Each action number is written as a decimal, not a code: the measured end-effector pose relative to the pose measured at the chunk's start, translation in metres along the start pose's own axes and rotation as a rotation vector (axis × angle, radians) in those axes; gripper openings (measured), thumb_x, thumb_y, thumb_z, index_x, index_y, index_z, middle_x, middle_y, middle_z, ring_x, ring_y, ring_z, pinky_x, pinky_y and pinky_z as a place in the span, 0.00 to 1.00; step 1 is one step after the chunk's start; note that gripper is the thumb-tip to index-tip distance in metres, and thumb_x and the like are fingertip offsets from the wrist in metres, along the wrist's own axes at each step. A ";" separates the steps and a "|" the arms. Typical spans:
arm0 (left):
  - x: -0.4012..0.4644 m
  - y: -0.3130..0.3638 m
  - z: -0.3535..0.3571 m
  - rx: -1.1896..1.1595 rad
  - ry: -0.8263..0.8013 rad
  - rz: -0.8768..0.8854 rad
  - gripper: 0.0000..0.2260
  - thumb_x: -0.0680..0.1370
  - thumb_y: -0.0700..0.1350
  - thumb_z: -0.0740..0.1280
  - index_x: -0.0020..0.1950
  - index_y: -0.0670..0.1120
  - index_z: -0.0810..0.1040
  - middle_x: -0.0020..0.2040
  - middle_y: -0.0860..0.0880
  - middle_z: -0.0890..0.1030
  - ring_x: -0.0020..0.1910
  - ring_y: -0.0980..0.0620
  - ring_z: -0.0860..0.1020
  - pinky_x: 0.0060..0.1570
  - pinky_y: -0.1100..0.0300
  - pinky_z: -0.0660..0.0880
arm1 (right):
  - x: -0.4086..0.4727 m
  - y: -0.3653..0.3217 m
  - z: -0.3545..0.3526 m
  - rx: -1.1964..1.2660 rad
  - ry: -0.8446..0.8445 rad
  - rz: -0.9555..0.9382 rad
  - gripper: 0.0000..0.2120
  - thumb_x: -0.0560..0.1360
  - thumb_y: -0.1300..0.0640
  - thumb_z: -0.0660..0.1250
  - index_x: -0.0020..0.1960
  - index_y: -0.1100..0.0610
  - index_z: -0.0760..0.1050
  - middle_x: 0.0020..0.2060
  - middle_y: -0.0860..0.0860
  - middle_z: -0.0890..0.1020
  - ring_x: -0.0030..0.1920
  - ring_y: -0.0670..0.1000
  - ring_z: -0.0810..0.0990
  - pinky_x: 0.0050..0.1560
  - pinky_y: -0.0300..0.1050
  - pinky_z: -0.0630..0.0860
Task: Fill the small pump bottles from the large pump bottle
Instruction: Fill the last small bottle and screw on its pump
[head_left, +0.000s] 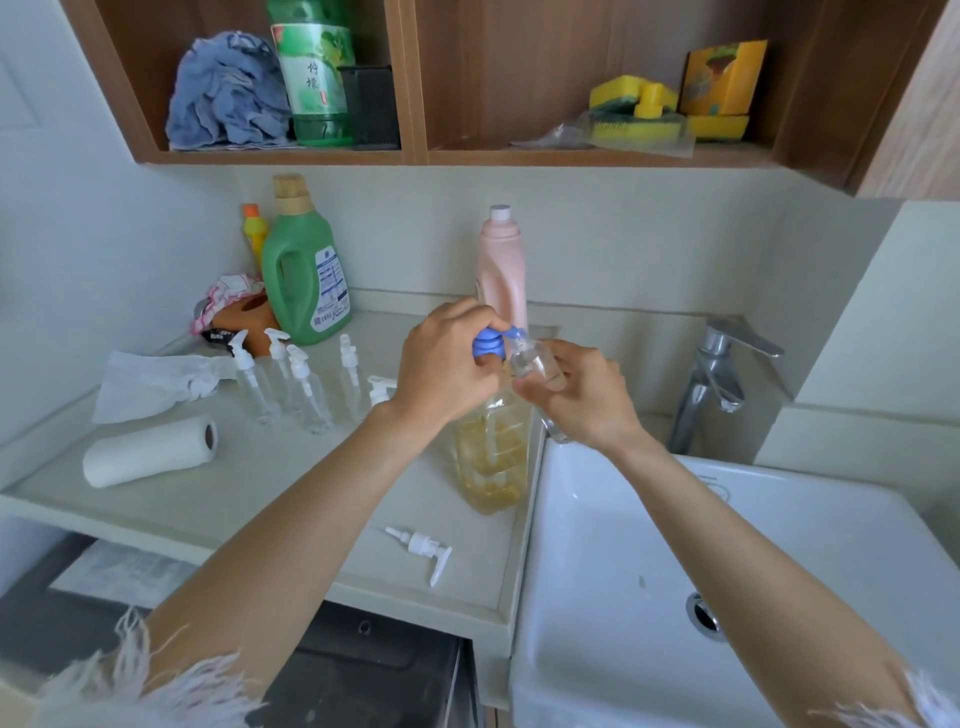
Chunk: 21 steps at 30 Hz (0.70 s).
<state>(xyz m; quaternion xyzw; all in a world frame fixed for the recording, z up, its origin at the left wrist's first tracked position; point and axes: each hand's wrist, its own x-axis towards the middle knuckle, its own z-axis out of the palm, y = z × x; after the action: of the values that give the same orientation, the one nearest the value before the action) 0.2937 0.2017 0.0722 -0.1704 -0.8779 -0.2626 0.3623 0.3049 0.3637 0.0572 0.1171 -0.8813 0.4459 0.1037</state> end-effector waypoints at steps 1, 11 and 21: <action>0.001 0.001 -0.001 -0.001 0.000 -0.002 0.15 0.62 0.40 0.61 0.44 0.46 0.82 0.43 0.52 0.82 0.42 0.46 0.79 0.38 0.54 0.76 | 0.000 0.000 0.000 -0.003 -0.003 -0.001 0.12 0.72 0.50 0.71 0.56 0.44 0.79 0.43 0.49 0.85 0.48 0.52 0.80 0.45 0.39 0.67; 0.013 0.003 -0.018 0.027 -0.012 0.094 0.21 0.66 0.50 0.56 0.49 0.47 0.84 0.45 0.51 0.83 0.44 0.44 0.81 0.41 0.52 0.78 | 0.009 -0.004 -0.008 0.029 -0.003 -0.063 0.13 0.71 0.50 0.72 0.55 0.44 0.79 0.39 0.47 0.84 0.46 0.49 0.80 0.50 0.41 0.74; -0.006 0.003 0.004 0.020 0.046 0.051 0.17 0.65 0.47 0.59 0.47 0.47 0.83 0.44 0.52 0.82 0.43 0.46 0.79 0.41 0.58 0.76 | 0.008 0.010 0.004 0.050 0.026 -0.061 0.12 0.72 0.51 0.72 0.55 0.43 0.79 0.34 0.44 0.81 0.38 0.44 0.78 0.40 0.34 0.69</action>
<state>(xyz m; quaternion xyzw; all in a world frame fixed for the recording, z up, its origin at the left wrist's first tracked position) 0.2973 0.2052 0.0661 -0.1830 -0.8673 -0.2486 0.3905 0.2940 0.3653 0.0498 0.1406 -0.8646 0.4658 0.1257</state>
